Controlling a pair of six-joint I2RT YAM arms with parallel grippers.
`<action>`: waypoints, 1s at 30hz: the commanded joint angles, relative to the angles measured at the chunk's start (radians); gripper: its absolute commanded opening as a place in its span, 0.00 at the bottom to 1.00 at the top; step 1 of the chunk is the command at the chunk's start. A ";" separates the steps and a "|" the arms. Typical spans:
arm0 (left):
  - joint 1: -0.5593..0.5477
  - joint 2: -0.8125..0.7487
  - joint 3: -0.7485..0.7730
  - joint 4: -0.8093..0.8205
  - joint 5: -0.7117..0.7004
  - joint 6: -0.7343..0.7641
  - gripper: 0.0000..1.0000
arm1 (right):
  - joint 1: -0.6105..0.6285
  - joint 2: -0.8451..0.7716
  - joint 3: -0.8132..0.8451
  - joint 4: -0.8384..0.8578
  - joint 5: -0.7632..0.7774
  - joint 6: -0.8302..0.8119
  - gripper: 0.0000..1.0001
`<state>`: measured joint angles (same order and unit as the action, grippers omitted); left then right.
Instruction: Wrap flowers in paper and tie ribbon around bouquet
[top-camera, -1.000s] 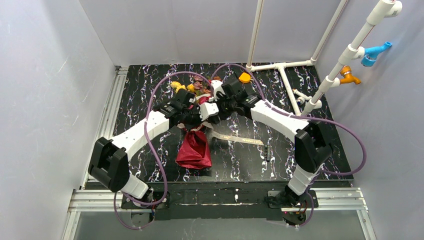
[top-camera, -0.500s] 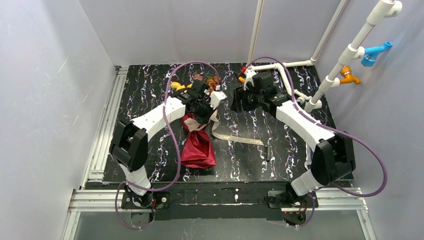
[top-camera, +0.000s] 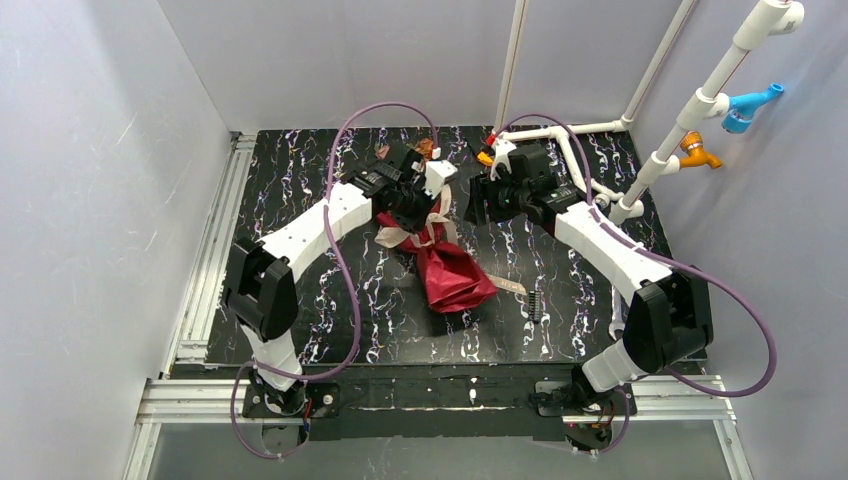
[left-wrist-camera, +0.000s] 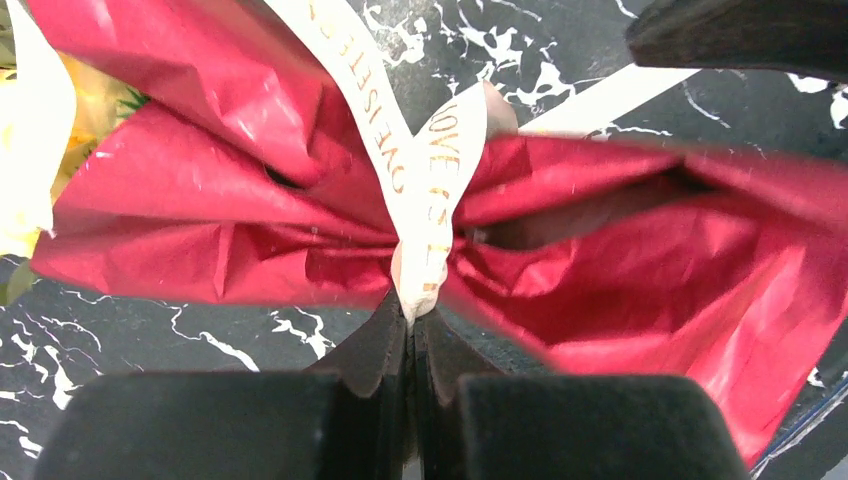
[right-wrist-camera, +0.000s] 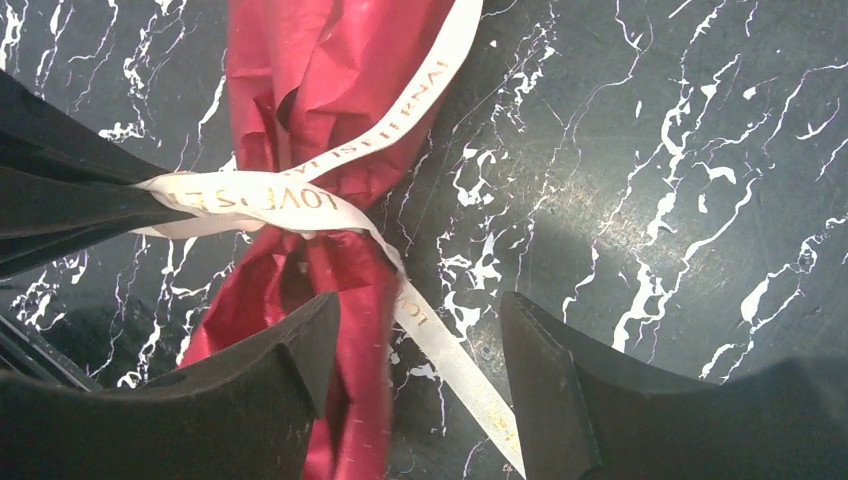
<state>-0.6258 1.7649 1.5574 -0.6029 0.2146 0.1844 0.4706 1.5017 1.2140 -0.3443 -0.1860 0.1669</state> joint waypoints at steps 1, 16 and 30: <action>-0.005 0.048 0.054 -0.130 -0.045 0.022 0.00 | -0.004 -0.037 -0.008 -0.001 0.002 -0.013 0.69; -0.034 0.153 0.170 -0.456 -0.116 -0.030 0.00 | 0.001 -0.095 -0.142 0.146 -0.279 -0.020 0.65; -0.026 0.304 0.380 -0.688 0.108 -0.072 0.00 | 0.164 -0.096 -0.258 0.390 -0.339 -0.165 0.48</action>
<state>-0.6567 2.0399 1.8790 -1.1843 0.2230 0.1268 0.6273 1.4445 1.0210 -0.1215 -0.5041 0.0669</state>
